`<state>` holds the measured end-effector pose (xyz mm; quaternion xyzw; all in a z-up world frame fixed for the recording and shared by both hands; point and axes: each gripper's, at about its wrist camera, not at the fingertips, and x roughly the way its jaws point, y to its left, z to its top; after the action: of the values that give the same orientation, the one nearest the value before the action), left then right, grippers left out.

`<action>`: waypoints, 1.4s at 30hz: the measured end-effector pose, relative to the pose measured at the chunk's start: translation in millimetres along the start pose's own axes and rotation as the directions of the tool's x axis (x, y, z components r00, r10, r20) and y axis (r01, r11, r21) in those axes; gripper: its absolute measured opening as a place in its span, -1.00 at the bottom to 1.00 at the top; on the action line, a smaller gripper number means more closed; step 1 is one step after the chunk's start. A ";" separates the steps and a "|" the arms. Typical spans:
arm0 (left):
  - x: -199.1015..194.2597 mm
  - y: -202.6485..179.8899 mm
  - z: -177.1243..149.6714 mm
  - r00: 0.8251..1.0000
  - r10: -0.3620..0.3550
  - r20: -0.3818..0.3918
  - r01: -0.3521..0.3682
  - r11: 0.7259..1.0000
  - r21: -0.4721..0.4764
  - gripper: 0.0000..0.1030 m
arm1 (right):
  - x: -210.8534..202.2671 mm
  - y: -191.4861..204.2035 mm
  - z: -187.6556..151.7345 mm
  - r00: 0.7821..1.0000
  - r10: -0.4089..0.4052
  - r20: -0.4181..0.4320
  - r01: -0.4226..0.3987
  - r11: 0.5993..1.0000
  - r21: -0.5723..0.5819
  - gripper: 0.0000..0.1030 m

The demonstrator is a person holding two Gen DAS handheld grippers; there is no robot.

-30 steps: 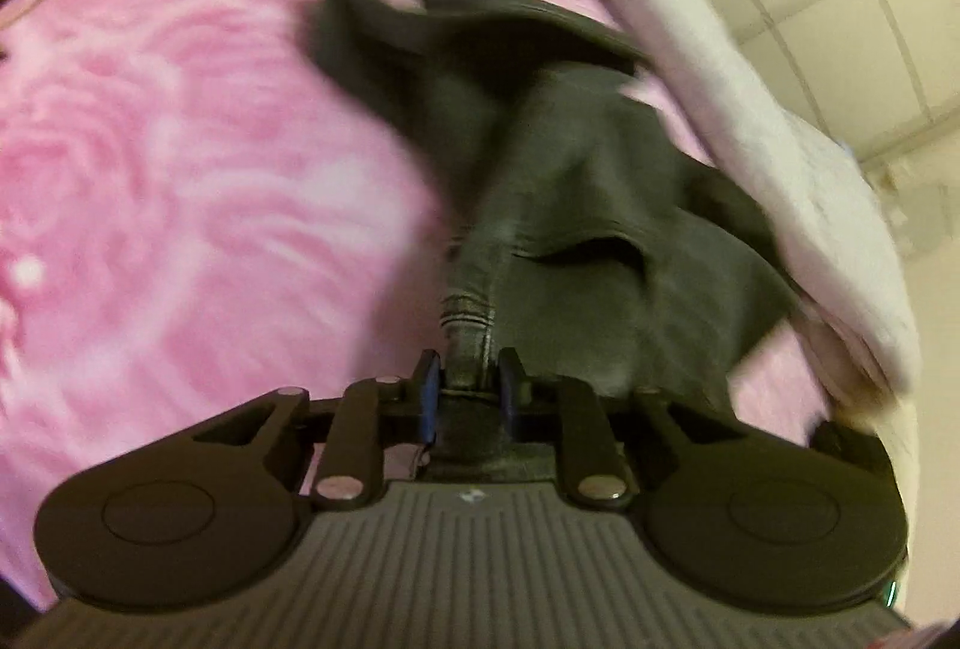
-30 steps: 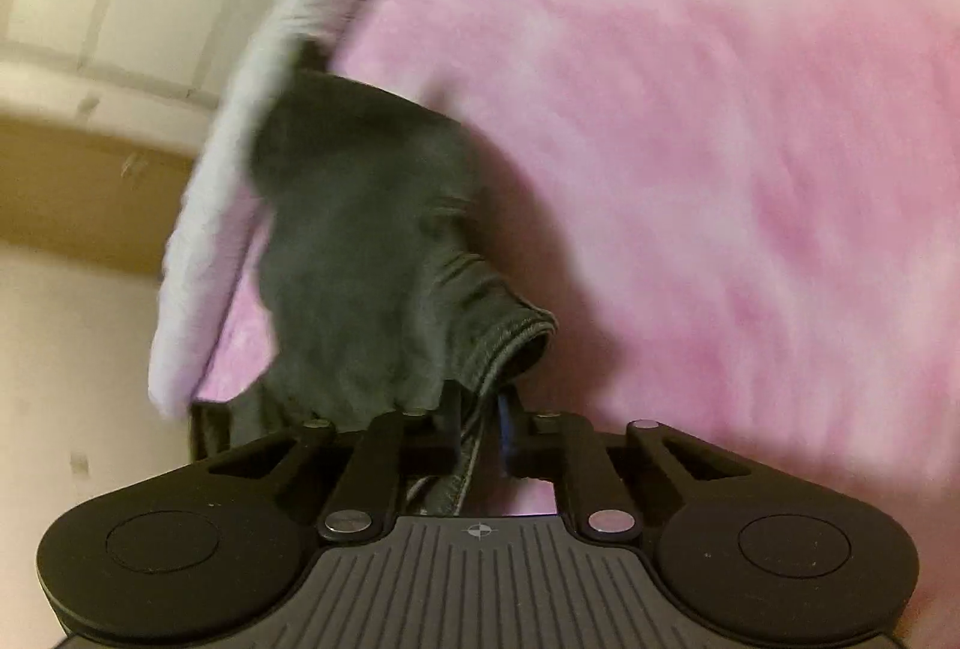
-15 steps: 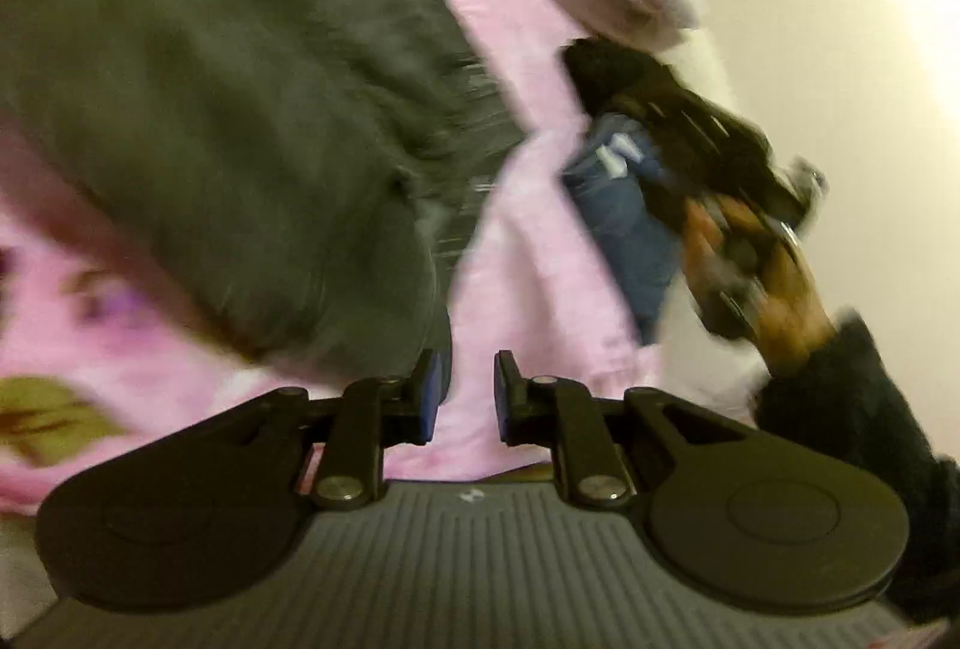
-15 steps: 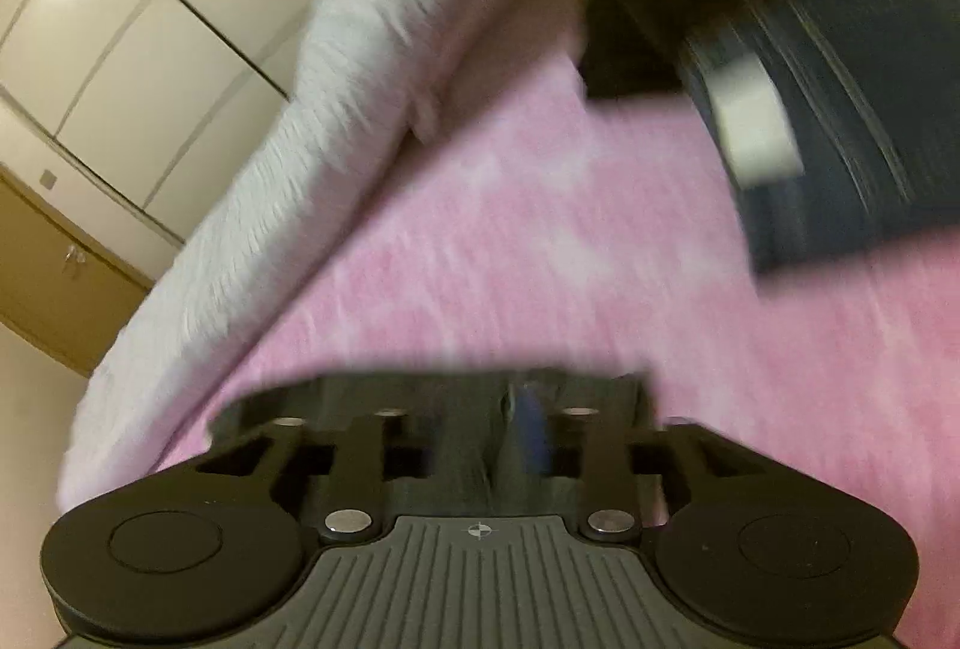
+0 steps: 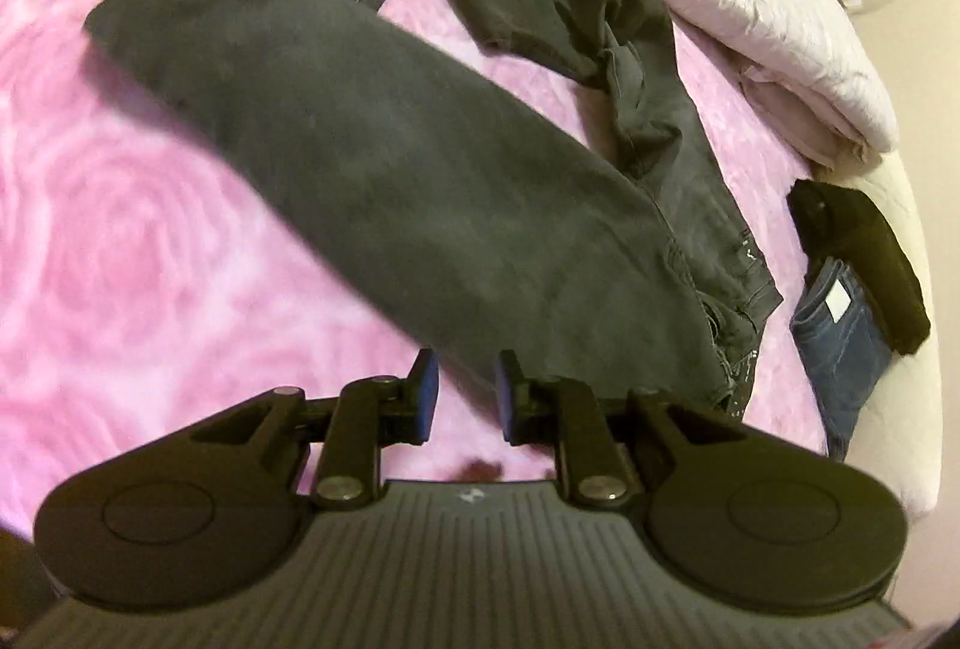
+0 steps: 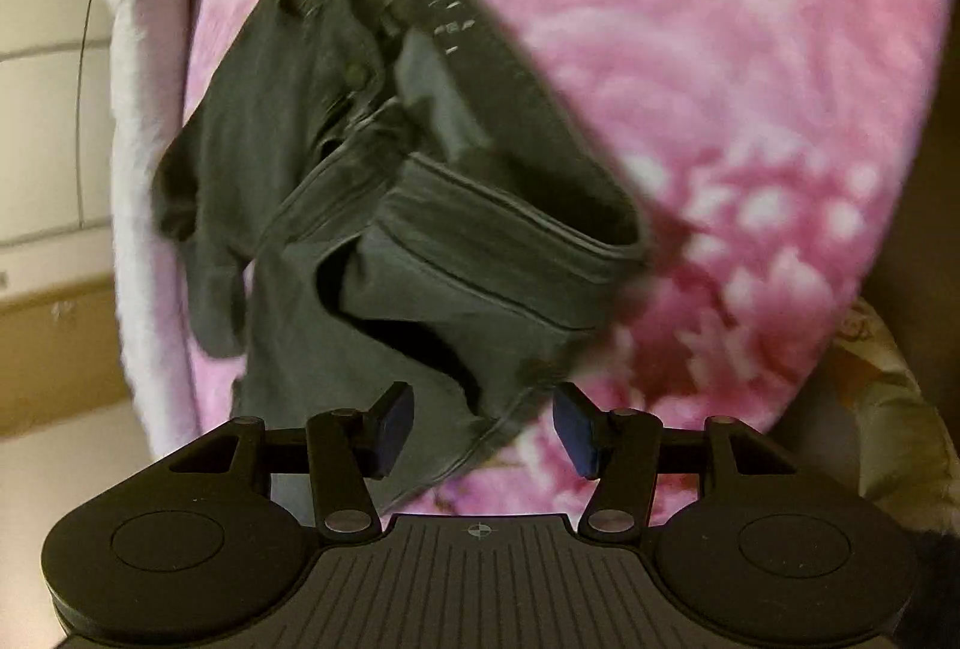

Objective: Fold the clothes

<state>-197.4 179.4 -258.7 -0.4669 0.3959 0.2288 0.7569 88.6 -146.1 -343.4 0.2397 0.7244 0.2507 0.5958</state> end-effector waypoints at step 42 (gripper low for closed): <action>52.4 192.1 203.9 0.993 0.078 0.087 -0.078 0.997 -0.002 -0.43 | 1.7 18.9 -38.6 0.821 0.049 0.569 -0.055 0.998 -0.006 -0.58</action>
<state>-225.8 447.5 -351.2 -0.4401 0.3808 0.2780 0.7643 51.2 -133.7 -326.1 0.3263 0.5084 0.1803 0.7762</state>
